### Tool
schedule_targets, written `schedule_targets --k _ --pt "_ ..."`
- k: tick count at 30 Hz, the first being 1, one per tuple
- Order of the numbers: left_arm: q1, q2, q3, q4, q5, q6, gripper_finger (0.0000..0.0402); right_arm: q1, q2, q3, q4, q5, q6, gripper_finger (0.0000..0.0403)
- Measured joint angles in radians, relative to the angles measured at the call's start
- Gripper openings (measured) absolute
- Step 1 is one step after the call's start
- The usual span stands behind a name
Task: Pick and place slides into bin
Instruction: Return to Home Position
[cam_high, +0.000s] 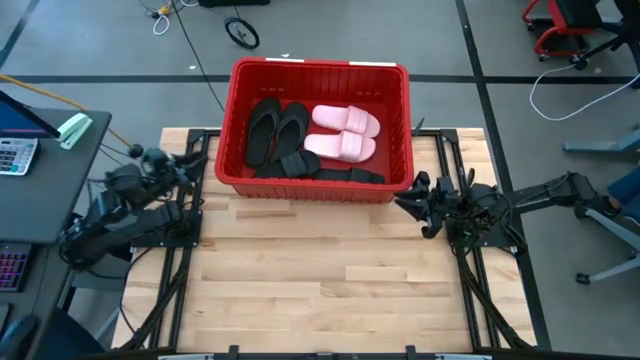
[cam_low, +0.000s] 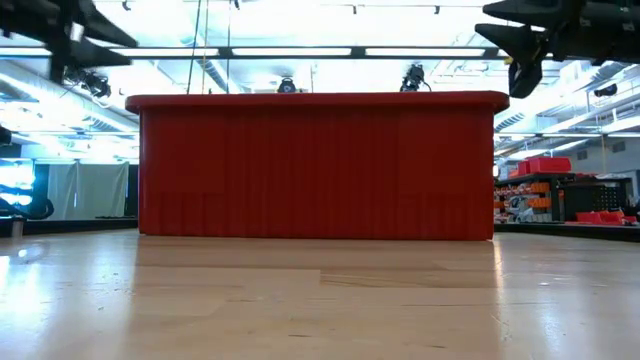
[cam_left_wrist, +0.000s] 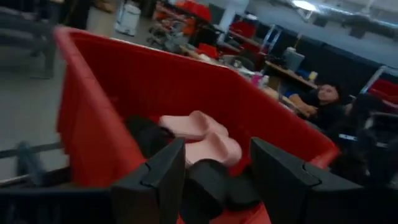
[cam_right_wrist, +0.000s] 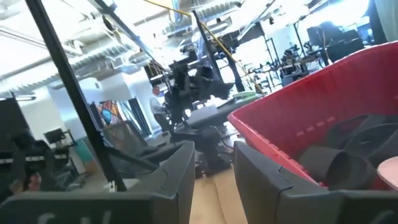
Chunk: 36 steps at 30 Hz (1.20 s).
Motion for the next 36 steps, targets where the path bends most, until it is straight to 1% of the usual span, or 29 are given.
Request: schedule_targets --k 7,11,13,15,16,18,25,31,34,36 --pt "0.000 0.015 -0.212 0.350 0.152 -0.023 0.0188 0.014 0.000 -0.010 0.007 0.000 -0.005 0.0115" --pt "0.000 0.016 -0.310 0.487 0.230 -0.066 0.0189 0.014 0.000 -0.010 0.008 -0.001 0.002 0.0115" --pt "-0.004 0.015 -0.336 0.551 0.298 -0.092 0.0186 0.014 0.000 -0.010 0.006 -0.001 0.003 0.0115" --pt "-0.019 0.015 -0.355 0.588 0.394 -0.112 0.0184 0.014 0.000 -0.010 0.006 -0.001 0.003 0.0115" --pt "-0.030 0.015 -0.360 0.598 0.419 -0.116 0.0183 0.014 0.000 -0.010 0.005 -0.001 0.002 0.0115" --pt "-0.057 0.015 -0.366 0.614 0.418 -0.131 0.0184 0.014 0.000 -0.010 0.002 0.003 0.007 0.0115" --pt "-0.179 0.050 -0.368 0.598 0.344 -0.137 0.0189 0.013 0.000 -0.010 0.002 0.010 0.001 0.0115" --pt "-0.325 0.098 -0.368 0.643 0.313 -0.158 0.0183 0.013 0.000 -0.010 0.005 -0.001 -0.008 0.0115" --pt "-0.410 0.127 -0.368 0.676 0.318 -0.140 0.0185 0.013 0.000 -0.010 0.005 -0.007 0.015 0.0115" --pt "-0.457 0.133 -0.369 0.671 0.296 -0.136 0.0188 0.013 0.000 -0.010 0.004 -0.009 0.022 0.0115"
